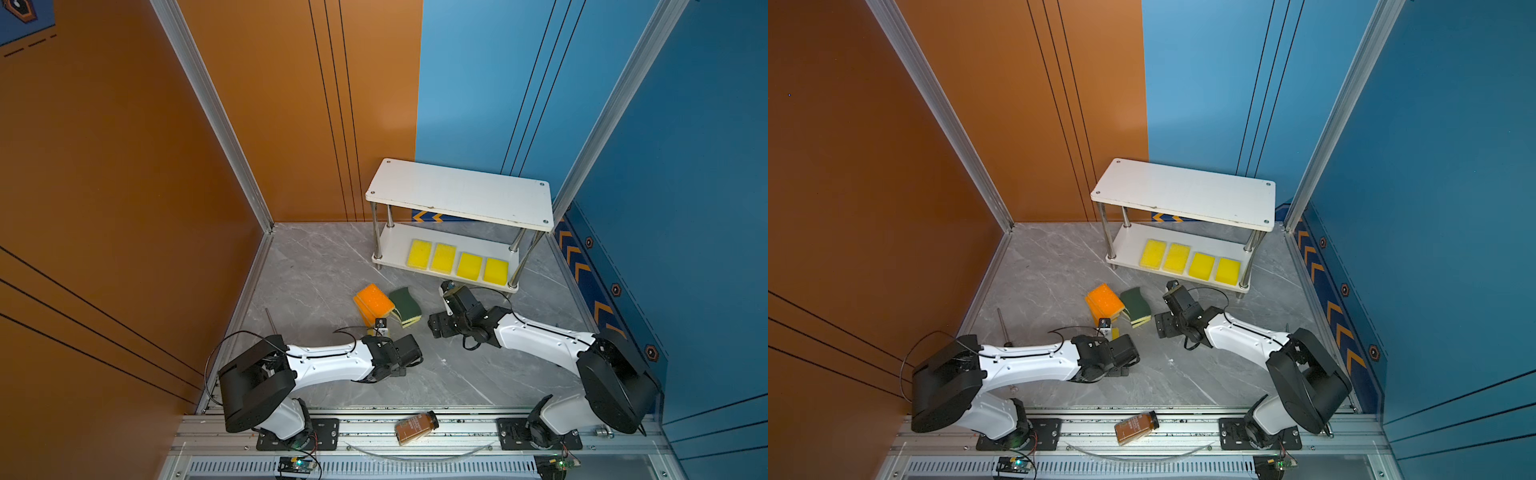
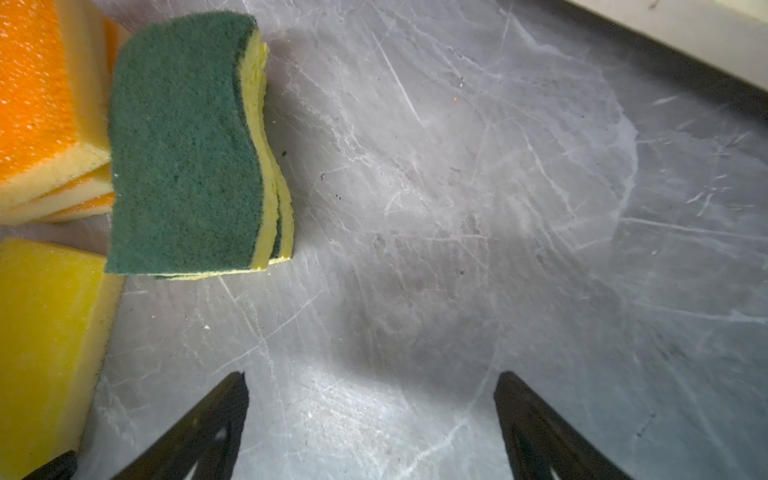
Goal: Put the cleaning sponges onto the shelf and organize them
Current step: 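Lower the left gripper and grasp the plain yellow sponge, then lift the yellow sponge with the left gripper and carry it toward the shelf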
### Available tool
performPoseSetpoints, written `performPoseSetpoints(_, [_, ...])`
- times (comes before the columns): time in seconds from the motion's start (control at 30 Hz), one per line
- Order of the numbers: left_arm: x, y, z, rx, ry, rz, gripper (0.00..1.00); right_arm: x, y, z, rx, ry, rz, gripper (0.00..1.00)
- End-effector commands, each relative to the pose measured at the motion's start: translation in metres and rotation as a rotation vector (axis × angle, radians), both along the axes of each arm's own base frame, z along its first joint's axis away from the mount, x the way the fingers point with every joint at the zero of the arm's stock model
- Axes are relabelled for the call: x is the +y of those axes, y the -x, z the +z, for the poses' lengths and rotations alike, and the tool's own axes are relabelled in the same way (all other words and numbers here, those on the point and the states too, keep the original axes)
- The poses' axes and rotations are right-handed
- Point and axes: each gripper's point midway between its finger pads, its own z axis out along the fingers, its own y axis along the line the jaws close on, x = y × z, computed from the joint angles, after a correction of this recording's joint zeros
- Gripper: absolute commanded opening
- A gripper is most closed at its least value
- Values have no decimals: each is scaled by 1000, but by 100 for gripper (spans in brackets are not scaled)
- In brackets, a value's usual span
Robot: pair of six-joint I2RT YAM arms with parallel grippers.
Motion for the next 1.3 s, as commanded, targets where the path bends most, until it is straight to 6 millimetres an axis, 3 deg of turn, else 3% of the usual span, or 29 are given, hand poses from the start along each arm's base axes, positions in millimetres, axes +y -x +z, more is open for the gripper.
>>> performPoseSetpoints(0.0, [0, -2, -2, 18, -11, -4, 99, -1, -4, 0, -3, 18, -19, 92])
performPoseSetpoints(0.43, [4, -2, -11, 49, -9, 5, 74, 5, -6, -7, 12, 16, -8, 92])
performPoseSetpoints(0.9, [-1, 4, -1, 74, 25, -87, 63, 6, -7, -8, 15, 16, -6, 92])
performPoseSetpoints(1.03, [-12, 9, 9, 95, 76, -155, 62, 5, -7, -7, 12, 17, -8, 92])
performPoseSetpoints(1.27, [-20, 13, 51, 61, 132, -255, 61, 5, -7, -7, 14, 17, -7, 92])
